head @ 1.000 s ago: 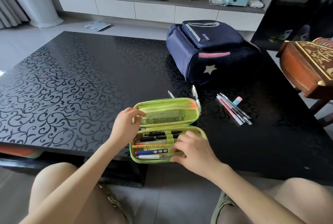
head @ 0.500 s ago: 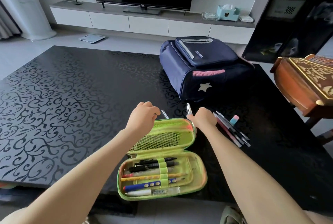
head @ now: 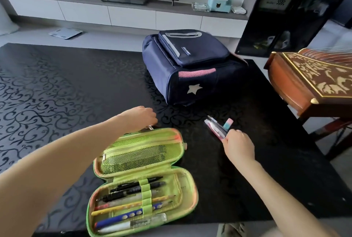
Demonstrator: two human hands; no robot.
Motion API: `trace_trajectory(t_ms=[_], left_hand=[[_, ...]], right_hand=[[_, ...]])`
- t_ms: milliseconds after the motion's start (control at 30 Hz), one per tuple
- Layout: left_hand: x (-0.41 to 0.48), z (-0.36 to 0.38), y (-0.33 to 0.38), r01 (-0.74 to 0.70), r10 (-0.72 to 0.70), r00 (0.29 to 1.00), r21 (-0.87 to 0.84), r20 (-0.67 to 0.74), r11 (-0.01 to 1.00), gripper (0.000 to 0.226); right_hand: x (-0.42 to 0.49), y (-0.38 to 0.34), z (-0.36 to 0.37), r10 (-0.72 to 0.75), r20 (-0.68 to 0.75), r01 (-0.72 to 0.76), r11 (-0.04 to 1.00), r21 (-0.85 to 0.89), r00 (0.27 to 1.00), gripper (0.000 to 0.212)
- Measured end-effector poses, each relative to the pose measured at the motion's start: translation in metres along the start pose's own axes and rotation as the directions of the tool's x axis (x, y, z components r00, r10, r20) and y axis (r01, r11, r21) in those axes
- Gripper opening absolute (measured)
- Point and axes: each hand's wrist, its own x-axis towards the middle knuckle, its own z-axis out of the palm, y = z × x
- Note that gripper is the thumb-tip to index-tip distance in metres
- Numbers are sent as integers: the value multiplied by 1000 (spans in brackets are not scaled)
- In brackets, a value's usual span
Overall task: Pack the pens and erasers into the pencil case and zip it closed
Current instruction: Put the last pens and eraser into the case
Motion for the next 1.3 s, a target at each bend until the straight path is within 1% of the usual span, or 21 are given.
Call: trace_trajectory(t_ms=[67, 133, 233, 300, 367, 400, 433, 467, 500, 533, 600, 633, 700, 767, 867, 933, 1000, 1133, 1233, 1300], left_hand=[[-7, 1, -5, -27, 28, 1000, 59, -6, 998, 22], [-17, -1, -14, -5, 5, 1000, 106, 3, 994, 22], [-38, -8, -32, 124, -130, 991, 169, 23, 978, 26], [-59, -15, -44, 236, -245, 969, 175, 27, 956, 31], [-86, -23, -53, 381, -384, 923, 100, 10, 919, 31], [-101, -24, -56, 457, -457, 889, -1, -36, 889, 28], [-115, -21, -54, 515, -531, 841, -144, -102, 845, 21], [-130, -20, -47, 536, -598, 786, -309, -158, 786, 13], [-147, -18, -31, 516, -642, 743, -449, -188, 729, 6], [-157, -17, -12, 469, -651, 730, -541, -207, 698, 2], [-178, -15, 36, 357, -616, 758, -655, -214, 666, 3], [-185, -14, 61, 310, -593, 778, -695, -206, 648, 4], [-198, -9, 103, 257, -562, 803, -736, -197, 626, 6], [-204, 0, 131, 220, -530, 823, -744, -205, 631, 9], [-206, 10, 151, 192, -494, 842, -736, -217, 649, 9], [-207, 11, 156, 190, -497, 844, -756, -201, 627, 8], [-206, 10, 159, 211, -521, 832, -759, -191, 616, 3], [-209, 3, 164, 289, -624, 757, -757, -194, 586, 4], [-218, 0, 168, 376, -692, 697, -725, -189, 577, 15], [-225, -1, 168, 409, -722, 671, -728, -169, 550, 20]], right_hand=[[-3, 0, 2, -32, -6, 32, 999, -14, 999, 25], [-5, -5, 4, -66, 11, 66, 996, -55, 998, 24], [-10, -13, 6, -110, 29, 113, 981, -160, 994, 20], [-11, -14, 5, -98, 28, 101, 984, -147, 995, 20], [-16, -14, 0, -57, 5, 58, 997, -55, 998, 21], [-20, -14, -3, -35, -22, 35, 999, 2, 999, 22], [-26, -14, -8, -19, -53, 22, 998, 60, 998, 22], [-33, -15, -14, -22, -74, 31, 992, 122, 997, 22], [-42, -17, -19, -47, -87, 64, 979, 194, 995, 22], [-49, -18, -24, -76, -91, 98, 958, 269, 993, 22], [-69, -25, -35, -178, -83, 196, 903, 383, 981, 22], [-78, -30, -39, -242, -87, 256, 877, 407, 966, 18], [-97, -43, -44, -366, -110, 377, 825, 422, 924, 10], [-113, -56, -44, -473, -122, 478, 775, 414, 873, 11], [-133, -73, -44, -593, -142, 596, 704, 385, 792, 11], [-140, -83, -41, -655, -137, 656, 671, 347, 743, 12], [-144, -93, -37, -693, -102, 684, 658, 316, 714, 13], [-143, -111, -28, -758, 6, 736, 635, 236, 652, 17], [-140, -124, -23, -787, 97, 764, 616, 191, 610, 17], [-138, -130, -21, -802, 121, 786, 597, 162, 585, 18]])
